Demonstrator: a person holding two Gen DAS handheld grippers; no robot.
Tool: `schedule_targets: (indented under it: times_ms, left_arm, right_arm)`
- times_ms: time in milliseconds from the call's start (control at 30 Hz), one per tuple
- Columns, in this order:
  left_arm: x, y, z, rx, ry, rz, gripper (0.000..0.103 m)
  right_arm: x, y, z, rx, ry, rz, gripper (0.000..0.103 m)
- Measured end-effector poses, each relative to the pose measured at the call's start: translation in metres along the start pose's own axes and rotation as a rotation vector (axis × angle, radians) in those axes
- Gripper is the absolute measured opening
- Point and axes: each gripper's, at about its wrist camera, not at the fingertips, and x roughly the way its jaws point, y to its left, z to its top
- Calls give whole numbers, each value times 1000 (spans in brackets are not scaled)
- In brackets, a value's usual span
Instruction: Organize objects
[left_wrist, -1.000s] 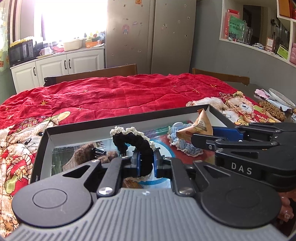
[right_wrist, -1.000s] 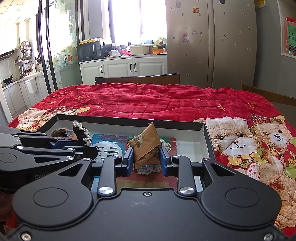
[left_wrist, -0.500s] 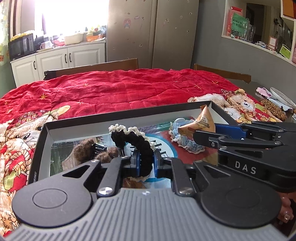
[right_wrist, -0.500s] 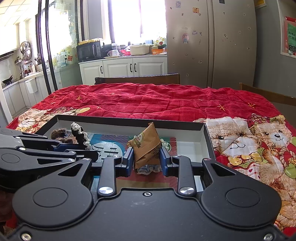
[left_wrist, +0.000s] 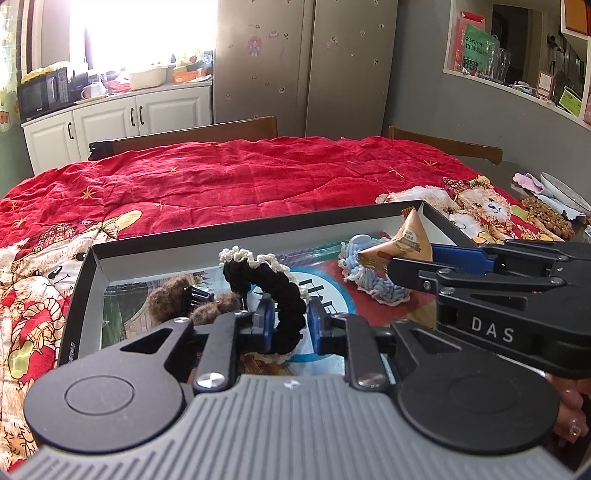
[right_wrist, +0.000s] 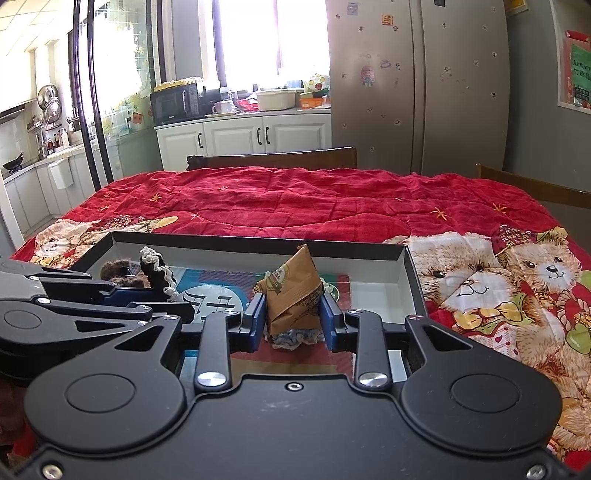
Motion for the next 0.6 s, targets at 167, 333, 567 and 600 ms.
schedule_targets:
  times_ms: [167, 333, 567, 600]
  left_arm:
    - [-1, 0, 0, 2, -3, 2, 40]
    - [-2, -1, 0, 7, -7, 3, 46]
    - [-4, -3, 1, 15, -21, 7, 56]
    - [-4, -3, 1, 16, -22, 7, 56]
  right_arm:
    - [-2, 0, 1, -3, -15, -10, 31]
    - [-4, 0, 1, -4, -20, -9, 39]
    - [-7, 2, 1, -7, -30, -9, 39]
    - [-8, 2, 2, -6, -33, -10, 39]
